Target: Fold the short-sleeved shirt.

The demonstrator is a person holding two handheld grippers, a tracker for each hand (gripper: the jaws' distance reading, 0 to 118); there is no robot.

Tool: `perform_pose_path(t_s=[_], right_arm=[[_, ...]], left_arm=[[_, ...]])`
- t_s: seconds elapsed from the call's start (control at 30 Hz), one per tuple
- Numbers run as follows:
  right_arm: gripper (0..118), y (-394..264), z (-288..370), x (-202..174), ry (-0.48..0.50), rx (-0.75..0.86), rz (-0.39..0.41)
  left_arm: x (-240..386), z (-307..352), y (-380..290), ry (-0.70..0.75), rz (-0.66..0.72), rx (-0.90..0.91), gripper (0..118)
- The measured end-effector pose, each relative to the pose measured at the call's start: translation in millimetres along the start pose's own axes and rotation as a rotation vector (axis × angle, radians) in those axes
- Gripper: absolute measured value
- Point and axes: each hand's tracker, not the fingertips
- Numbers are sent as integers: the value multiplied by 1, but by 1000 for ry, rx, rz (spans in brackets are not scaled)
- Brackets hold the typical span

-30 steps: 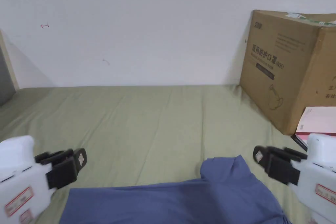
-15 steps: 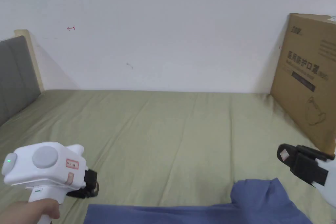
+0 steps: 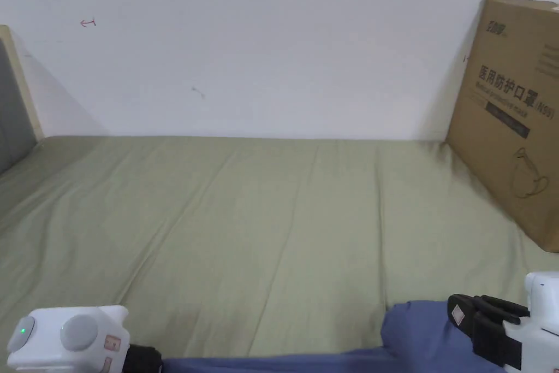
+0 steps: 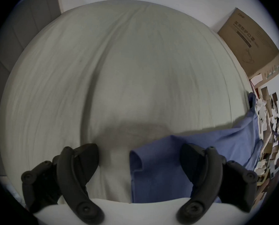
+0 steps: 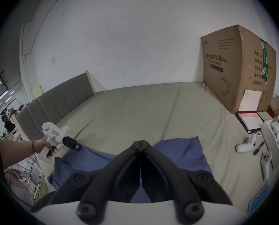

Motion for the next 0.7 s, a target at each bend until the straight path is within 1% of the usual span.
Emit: perform_pose_path(t_s=[0.03,0.07,0.1,0.13,0.17,0.2,0.27,0.33,0.37,0.4,0.47,0.5,0.53,0.57,0.63,0.67,0.7], right_arm=[[0,2,-3,4,-96,-29,-3],[0,3,-7,16,-101,-69,-30],[0,5,-11,31,-52,-60,-116],[0,6,-16,47,-44,-77,-173],[0,6,-22,59,-49,-99,-204],[0,8,-32,75,-61,-154,-216],[0,10,-53,95,-60,-239,-242],[0,13,-76,111,-58,-302,-289],[0,15,-90,119,-59,-343,-306],[19,18,-105,123,-110,-385,-299],[100,18,-133,138,-208,-448,-304],[114,20,-144,145,-198,-465,-316],[114,21,-160,152,-156,-507,-327],[114,20,-173,157,-148,-550,-315],[114,12,-193,160,-233,-598,-242],[113,8,-202,162,-253,-615,-232],[113,4,-209,165,-248,-633,-236]], left_arm=[[10,3,-2,26,-19,-10,100],[17,7,0,66,-46,-14,93],[23,15,-2,62,-77,17,74],[31,23,-3,95,-122,48,49],[37,33,-6,117,-163,85,12],[42,41,-9,112,-205,117,2],[46,55,-16,81,-207,123,2],[44,71,-20,-32,-150,149,2],[44,80,-23,-54,-123,175,2],[44,88,-25,-67,-105,194,2],[40,101,-26,-97,-74,239,2],[40,108,-28,-117,-64,260,2],[40,116,-31,-134,-58,283,2],[44,124,-35,-133,-56,296,2],[45,132,-39,-132,-49,295,2],[44,134,-41,-137,-36,296,2],[43,134,-42,-145,-24,295,2]])
